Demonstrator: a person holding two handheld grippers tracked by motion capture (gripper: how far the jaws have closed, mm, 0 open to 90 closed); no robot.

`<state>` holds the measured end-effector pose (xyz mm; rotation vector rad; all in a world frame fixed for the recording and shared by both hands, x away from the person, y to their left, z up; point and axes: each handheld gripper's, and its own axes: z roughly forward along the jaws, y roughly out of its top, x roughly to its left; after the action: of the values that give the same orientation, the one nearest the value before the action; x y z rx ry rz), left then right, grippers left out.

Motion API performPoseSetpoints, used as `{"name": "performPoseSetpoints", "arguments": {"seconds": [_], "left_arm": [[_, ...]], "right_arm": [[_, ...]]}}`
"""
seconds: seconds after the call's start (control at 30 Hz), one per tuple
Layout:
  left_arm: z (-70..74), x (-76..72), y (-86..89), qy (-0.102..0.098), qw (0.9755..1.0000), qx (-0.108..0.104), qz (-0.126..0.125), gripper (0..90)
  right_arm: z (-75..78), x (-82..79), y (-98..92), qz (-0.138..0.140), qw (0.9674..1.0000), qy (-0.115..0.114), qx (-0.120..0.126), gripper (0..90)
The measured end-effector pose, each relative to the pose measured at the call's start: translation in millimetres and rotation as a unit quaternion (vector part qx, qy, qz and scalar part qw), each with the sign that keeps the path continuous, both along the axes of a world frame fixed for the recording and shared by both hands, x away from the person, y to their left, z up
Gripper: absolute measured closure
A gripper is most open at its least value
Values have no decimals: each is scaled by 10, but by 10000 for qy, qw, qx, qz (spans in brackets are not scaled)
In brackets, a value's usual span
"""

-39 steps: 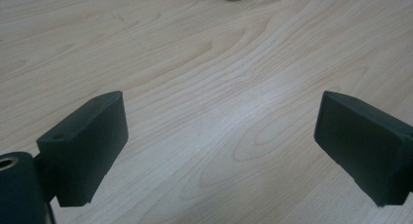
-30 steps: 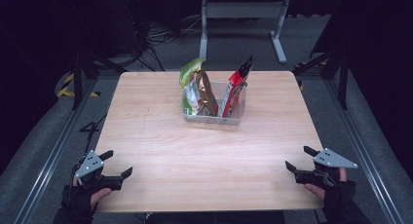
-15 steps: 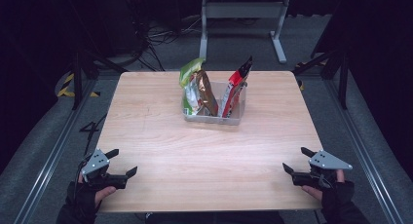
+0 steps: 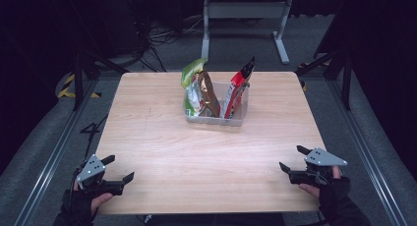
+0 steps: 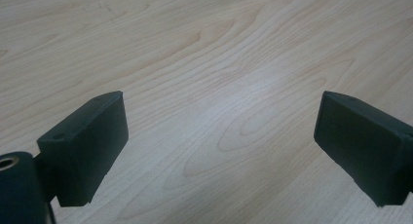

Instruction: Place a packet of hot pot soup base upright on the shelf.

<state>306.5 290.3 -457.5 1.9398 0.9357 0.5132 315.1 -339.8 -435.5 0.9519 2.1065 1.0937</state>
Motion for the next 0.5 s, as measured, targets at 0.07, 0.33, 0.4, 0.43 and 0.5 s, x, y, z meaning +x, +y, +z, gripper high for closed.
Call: {"name": "performPoseSetpoints", "arguments": {"seconds": [0.07,0.33,0.4,0.43,0.5], "left_arm": [[8,12,-6,-5,10000,-5,11,61],[6,55,-56,23,10000,44,-85,61],[10,63,-59,19,9999,30,-99,61],[14,67,-60,10,9999,32,-111,61],[16,65,-65,40,9999,5,-105,61]], "right_arm": [[-11,7,-8,-9,10000,7,11,146],[-3,-33,-61,-89,9999,18,75,147],[-5,-43,-62,-105,9999,19,65,147],[-7,-47,-64,-101,9999,18,60,147],[-5,-53,-68,-113,9999,31,63,147]]}}
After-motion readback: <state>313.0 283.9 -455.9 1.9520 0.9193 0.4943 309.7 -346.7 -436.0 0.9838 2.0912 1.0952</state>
